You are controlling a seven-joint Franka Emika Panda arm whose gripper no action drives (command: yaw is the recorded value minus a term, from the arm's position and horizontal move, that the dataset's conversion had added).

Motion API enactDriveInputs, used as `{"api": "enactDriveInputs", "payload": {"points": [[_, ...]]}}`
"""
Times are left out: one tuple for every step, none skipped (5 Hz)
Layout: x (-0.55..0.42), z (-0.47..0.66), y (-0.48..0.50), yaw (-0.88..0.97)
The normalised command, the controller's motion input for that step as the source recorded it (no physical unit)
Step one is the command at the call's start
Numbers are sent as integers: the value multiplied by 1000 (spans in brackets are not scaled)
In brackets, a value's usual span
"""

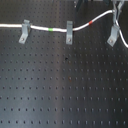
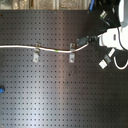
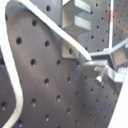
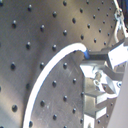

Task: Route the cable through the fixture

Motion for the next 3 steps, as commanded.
{"api": "enactDriveInputs", "payload": {"points": [[87,-537,91,0],[36,-515,95,6],[-51,0,159,3]]}}
